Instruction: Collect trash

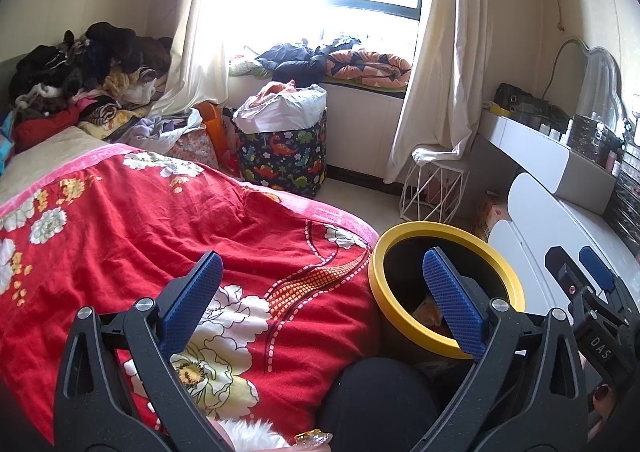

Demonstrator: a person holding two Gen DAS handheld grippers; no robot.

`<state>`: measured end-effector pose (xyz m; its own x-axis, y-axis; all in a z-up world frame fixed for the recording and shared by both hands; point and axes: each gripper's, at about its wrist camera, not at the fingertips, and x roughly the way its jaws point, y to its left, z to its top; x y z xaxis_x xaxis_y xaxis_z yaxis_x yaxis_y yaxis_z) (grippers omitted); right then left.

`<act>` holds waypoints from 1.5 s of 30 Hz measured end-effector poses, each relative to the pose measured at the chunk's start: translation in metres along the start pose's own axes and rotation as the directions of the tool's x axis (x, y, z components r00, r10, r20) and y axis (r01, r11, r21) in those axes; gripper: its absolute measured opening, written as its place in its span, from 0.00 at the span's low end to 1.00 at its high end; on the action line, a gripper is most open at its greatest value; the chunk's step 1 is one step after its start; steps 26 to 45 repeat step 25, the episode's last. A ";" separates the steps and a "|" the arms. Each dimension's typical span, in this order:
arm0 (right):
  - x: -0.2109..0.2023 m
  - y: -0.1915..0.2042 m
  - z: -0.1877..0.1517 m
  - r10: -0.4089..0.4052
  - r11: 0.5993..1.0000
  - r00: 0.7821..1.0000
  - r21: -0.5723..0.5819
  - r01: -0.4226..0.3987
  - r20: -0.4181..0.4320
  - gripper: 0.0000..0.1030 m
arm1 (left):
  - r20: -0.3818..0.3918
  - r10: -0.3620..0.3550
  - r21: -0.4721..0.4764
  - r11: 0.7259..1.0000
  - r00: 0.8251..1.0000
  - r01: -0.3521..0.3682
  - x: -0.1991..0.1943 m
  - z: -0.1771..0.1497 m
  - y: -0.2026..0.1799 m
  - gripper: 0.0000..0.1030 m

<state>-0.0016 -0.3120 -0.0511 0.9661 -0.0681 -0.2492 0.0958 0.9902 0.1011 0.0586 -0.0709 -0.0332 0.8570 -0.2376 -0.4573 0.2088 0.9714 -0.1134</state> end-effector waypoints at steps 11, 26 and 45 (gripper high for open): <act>0.008 0.022 0.031 0.139 0.989 0.990 -0.051 -0.139 -0.003 0.94 | -0.013 0.053 -0.054 0.997 0.999 -0.053 -0.008 0.001 0.024 0.89; 0.105 0.334 -0.036 0.534 0.609 0.469 -0.065 -0.790 -0.703 0.94 | -0.420 0.685 -0.373 0.468 0.595 -0.801 -0.101 -0.094 0.317 0.89; 0.105 0.334 -0.036 0.534 0.609 0.469 -0.065 -0.790 -0.703 0.94 | -0.420 0.685 -0.373 0.468 0.595 -0.801 -0.101 -0.094 0.317 0.89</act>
